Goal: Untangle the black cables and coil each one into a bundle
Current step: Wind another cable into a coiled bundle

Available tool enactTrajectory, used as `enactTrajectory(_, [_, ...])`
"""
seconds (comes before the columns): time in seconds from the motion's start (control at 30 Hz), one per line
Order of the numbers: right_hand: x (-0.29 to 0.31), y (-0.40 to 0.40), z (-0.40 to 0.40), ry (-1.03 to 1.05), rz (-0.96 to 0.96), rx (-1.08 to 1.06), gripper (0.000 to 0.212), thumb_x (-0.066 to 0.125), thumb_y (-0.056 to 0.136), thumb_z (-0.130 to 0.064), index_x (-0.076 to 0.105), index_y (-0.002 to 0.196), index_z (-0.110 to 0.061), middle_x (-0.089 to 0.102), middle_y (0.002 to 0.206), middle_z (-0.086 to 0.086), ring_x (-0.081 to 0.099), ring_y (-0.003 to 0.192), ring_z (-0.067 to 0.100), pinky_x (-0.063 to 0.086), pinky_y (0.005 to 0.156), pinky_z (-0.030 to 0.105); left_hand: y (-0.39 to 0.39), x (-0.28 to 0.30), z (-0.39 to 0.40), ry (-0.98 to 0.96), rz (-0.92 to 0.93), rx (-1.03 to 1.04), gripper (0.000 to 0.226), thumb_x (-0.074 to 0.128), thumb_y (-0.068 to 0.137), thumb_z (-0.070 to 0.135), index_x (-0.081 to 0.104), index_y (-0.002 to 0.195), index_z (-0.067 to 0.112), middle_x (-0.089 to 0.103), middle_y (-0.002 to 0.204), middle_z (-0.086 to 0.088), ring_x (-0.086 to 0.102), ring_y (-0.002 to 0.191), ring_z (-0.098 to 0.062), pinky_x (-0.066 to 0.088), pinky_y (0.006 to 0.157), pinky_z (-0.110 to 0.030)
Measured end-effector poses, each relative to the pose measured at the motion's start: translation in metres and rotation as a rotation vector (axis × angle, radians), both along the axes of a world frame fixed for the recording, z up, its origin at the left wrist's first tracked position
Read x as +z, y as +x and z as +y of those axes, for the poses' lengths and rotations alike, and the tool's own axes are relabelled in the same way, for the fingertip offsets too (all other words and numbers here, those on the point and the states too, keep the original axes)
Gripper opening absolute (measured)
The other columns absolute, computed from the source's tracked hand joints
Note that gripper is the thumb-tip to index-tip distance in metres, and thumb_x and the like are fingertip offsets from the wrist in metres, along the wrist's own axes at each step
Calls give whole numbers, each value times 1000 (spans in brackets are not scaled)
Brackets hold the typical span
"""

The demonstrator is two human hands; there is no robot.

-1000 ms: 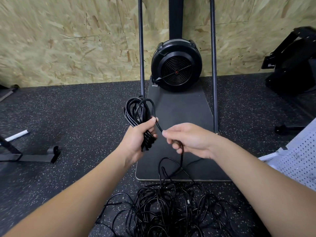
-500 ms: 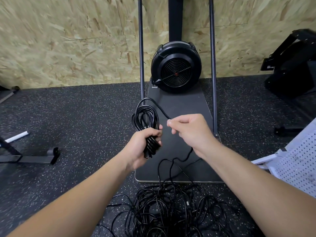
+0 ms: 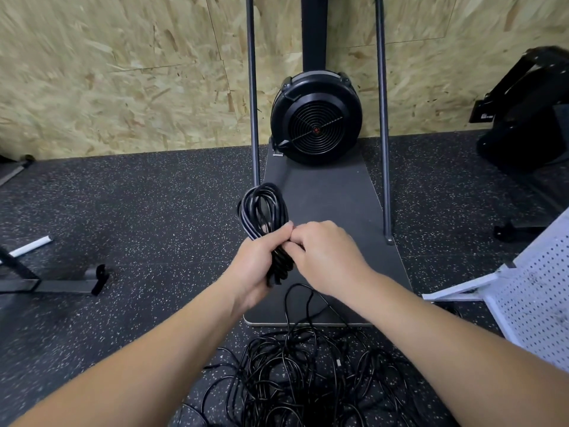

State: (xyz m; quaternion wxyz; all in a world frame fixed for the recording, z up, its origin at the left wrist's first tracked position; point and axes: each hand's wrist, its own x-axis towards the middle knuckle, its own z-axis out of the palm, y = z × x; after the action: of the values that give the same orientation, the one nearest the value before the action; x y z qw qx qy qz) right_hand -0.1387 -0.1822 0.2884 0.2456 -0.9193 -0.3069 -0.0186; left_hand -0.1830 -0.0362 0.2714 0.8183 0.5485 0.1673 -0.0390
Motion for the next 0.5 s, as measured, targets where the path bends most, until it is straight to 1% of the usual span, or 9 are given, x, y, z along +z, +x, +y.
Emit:
enactTrajectory(0.03, [1, 2, -2, 14, 62, 57, 32, 56, 107, -42, 63, 83, -23, 70, 85, -2, 66, 80, 31, 53, 72, 42, 1, 0, 4, -24, -8, 20, 24, 74, 102, 38, 83, 102, 16, 79, 105, -4, 67, 90, -20, 50, 77, -29])
enactTrajectory(0.1, [6, 8, -7, 93, 297, 100, 38, 56, 108, -45, 69, 84, -18, 76, 78, -2, 72, 73, 21, 59, 74, 41, 5, 2, 10, -93, -27, 61, 28, 70, 104, 37, 84, 108, 13, 78, 130, -14, 69, 113, -26, 49, 104, -40])
enactTrajectory(0.13, [8, 9, -10, 113, 410, 91, 42, 57, 108, -47, 71, 84, -16, 78, 75, -3, 75, 70, 18, 62, 77, 42, 7, 4, 13, -120, -39, 79, 27, 68, 105, 36, 82, 103, 13, 77, 130, -16, 68, 116, -27, 50, 108, -41])
enactTrajectory(0.17, [8, 12, -14, 94, 493, 91, 45, 58, 108, -51, 73, 86, -14, 80, 75, -4, 77, 72, 16, 64, 82, 42, 9, 6, 16, -142, -54, 100, 25, 67, 106, 34, 78, 96, 13, 77, 121, -14, 69, 114, -26, 55, 105, -39])
enactTrajectory(0.23, [5, 17, -24, -13, 612, 152, 50, 54, 108, -59, 76, 91, -17, 82, 82, -7, 76, 89, 19, 57, 97, 41, 15, 10, 22, -215, -97, 140, 20, 68, 107, 28, 68, 92, 15, 67, 99, -6, 66, 99, -23, 61, 86, -32])
enactTrajectory(0.3, [-1, 20, -34, -37, 720, 216, 53, 51, 109, -61, 76, 93, -17, 81, 85, -5, 73, 92, 17, 49, 104, 37, 19, 14, 31, -266, -121, 171, 15, 65, 108, 25, 65, 95, 17, 57, 88, 1, 56, 80, -14, 55, 78, -28])
enactTrajectory(0.37, [-2, 26, -40, 67, 742, 211, 50, 53, 111, -57, 77, 93, -16, 72, 77, -1, 64, 77, 15, 49, 90, 36, 22, 17, 40, -281, -118, 184, 14, 61, 110, 25, 63, 99, 17, 54, 83, 4, 46, 68, -9, 47, 76, -26])
enactTrajectory(0.43, [3, 34, -43, 187, 662, 198, 37, 62, 109, -48, 82, 93, -21, 62, 76, 9, 50, 67, 16, 42, 72, 36, 24, 16, 49, -263, -77, 182, 16, 61, 110, 27, 63, 99, 15, 52, 82, 4, 44, 66, -9, 45, 75, -25])
enactTrajectory(0.5, [14, 41, -44, 281, 557, 222, 17, 76, 103, -36, 85, 94, -26, 71, 81, 11, 48, 65, 15, 39, 65, 32, 24, 12, 55, -193, -17, 151, 18, 64, 109, 31, 65, 100, 15, 53, 83, 3, 47, 66, -10, 47, 72, -25])
